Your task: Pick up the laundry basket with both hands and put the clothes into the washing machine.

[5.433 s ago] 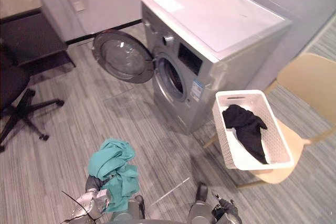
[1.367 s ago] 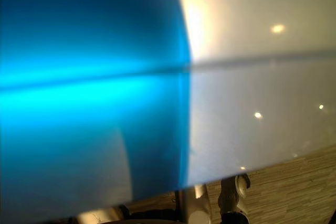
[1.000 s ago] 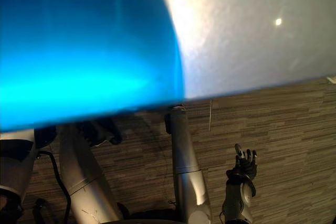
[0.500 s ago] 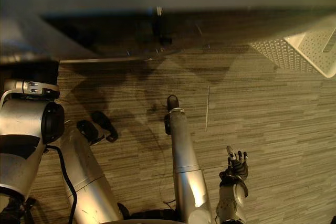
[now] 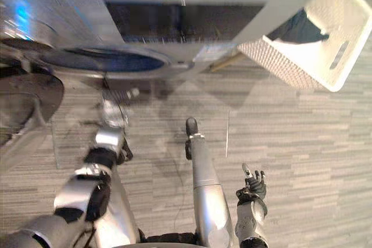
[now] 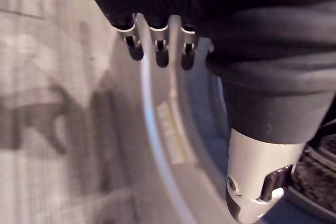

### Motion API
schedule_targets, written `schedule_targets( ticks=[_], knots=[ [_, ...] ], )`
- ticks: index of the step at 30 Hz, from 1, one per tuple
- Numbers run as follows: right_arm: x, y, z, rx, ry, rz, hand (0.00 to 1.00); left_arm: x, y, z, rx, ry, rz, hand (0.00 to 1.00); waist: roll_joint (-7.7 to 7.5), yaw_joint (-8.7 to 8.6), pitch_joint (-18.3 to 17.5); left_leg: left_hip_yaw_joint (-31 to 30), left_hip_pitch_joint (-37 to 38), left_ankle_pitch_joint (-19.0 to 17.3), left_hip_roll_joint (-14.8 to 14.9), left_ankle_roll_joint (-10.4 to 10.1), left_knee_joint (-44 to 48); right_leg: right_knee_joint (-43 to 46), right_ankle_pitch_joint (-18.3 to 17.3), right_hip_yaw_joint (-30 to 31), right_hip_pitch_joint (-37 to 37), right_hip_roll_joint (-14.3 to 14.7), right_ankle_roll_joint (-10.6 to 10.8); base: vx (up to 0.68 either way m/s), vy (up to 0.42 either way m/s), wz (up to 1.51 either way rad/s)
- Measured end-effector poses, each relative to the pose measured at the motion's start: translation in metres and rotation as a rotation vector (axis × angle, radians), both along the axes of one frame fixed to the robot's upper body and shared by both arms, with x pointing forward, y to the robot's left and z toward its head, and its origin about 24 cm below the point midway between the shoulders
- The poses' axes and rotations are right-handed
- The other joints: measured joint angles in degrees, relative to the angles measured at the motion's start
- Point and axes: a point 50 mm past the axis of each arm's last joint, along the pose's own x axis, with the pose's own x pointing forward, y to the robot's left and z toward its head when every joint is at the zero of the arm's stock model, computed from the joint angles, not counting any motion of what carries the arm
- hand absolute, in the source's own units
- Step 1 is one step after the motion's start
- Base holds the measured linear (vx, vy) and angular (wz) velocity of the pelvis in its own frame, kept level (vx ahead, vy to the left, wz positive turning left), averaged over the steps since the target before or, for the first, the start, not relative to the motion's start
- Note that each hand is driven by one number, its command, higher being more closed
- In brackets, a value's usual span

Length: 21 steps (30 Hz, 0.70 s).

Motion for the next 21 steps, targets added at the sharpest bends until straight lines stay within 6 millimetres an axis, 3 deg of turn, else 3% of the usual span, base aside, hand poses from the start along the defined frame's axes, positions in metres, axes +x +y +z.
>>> schedule_targets(
  ticks=[1, 2, 3, 4, 5, 9, 10, 11, 13, 17, 21],
  knots=[
    [0.000, 0.000, -0.001, 0.002, 0.013, -0.001, 0.00, -0.011, -0.001, -0.020, -0.022, 0.059, -0.003, 0.00, 0.03, 0.38, -0.03, 1.08, 3.40, 0.72, -0.93, 0.07, -2.56, -1.37, 0.01, 0.01, 2.64, -0.84, -0.01, 0.23, 0.049, 0.34],
    [-0.003, 0.000, -0.005, -0.002, 0.048, 0.010, 0.00, -0.032, -0.001, -0.053, -0.063, 0.163, 0.001, 0.00, 1.02, 0.79, -1.65, 2.32, 8.20, 1.52, -2.14, 0.03, -6.49, -4.40, 0.09, -0.14, 7.13, -1.83, 0.04, 0.22, 0.040, 0.32],
    [-0.005, 0.000, -0.008, -0.002, 0.071, 0.018, 0.00, -0.043, -0.001, -0.067, -0.093, 0.205, 0.009, 0.00, 1.46, 0.93, -2.87, 2.63, 9.90, 1.83, -2.60, 0.05, -8.06, -5.64, 0.15, -0.25, 8.73, -2.11, 0.08, 0.24, 0.043, 0.35],
    [-0.012, 0.001, -0.016, 0.010, 0.123, 0.018, 0.00, -0.067, 0.001, -0.094, -0.137, 0.292, 0.027, 0.00, 2.36, 1.26, -5.45, 3.58, 13.61, 2.64, -3.55, 0.07, -11.52, -8.25, 0.28, -0.63, 12.26, -2.80, 0.14, 0.21, 0.027, 0.27],
    [-0.015, 0.001, -0.019, 0.013, 0.148, 0.017, 0.00, -0.078, 0.002, -0.106, -0.152, 0.333, 0.038, 0.00, 2.96, 1.34, -6.44, 3.73, 15.63, 3.04, -4.12, 0.04, -13.34, -9.86, 0.50, -0.97, 14.35, -3.23, 0.14, 0.27, 0.033, 0.34],
    [-0.038, 0.010, -0.040, 0.060, 0.295, 0.029, 0.00, -0.168, 0.020, -0.172, -0.316, 0.590, 0.183, 0.00, 4.47, 2.86, -14.19, 5.87, 29.63, 8.00, -8.31, -0.09, -28.18, -20.62, 2.16, -2.86, 27.19, -6.11, 0.31, 0.23, 0.023, 0.30],
    [-0.041, 0.012, -0.043, 0.075, 0.309, 0.023, 0.00, -0.180, 0.023, -0.178, -0.334, 0.618, 0.206, 0.00, 4.47, 2.94, -15.02, 5.93, 31.09, 8.73, -8.79, -0.28, -29.95, -21.37, 2.16, -3.28, 28.39, -6.48, 0.31, 0.17, 0.008, 0.45],
    [-0.049, 0.014, -0.048, 0.098, 0.344, 0.007, 0.00, -0.205, 0.026, -0.190, -0.386, 0.680, 0.267, 0.00, 4.61, 3.01, -16.68, 5.89, 34.44, 10.45, -9.81, -0.65, -34.15, -22.97, 2.16, -4.32, 31.12, -7.11, 0.31, 0.12, 0.002, 0.33],
    [-0.059, 0.012, -0.054, 0.114, 0.386, -0.011, 0.00, -0.226, 0.029, -0.199, -0.437, 0.722, 0.318, 0.00, 4.97, 2.97, -18.27, 5.66, 38.49, 12.64, -10.87, -0.86, -38.97, -24.39, 2.12, -5.70, 34.32, -7.67, 0.26, 0.10, -0.012, 0.33],
    [-0.076, 0.005, -0.061, 0.126, 0.454, -0.032, 0.00, -0.245, 0.023, -0.207, -0.500, 0.773, 0.323, 0.00, 6.34, 2.97, -20.37, 4.94, 44.07, 15.14, -11.43, -1.29, -44.19, -24.98, 1.32, -7.30, 38.78, -7.79, -0.12, 0.01, -0.032, 0.21],
    [-0.086, 0.002, -0.066, 0.106, 0.514, 0.004, 0.00, -0.248, 0.020, -0.208, -0.533, 0.755, 0.341, 0.00, 6.86, 2.89, -21.40, 3.12, 45.38, 16.40, -11.54, -1.24, -45.16, -23.00, -0.49, -9.01, 40.04, -7.97, -0.50, -0.06, -0.055, 0.33]
  ],
)
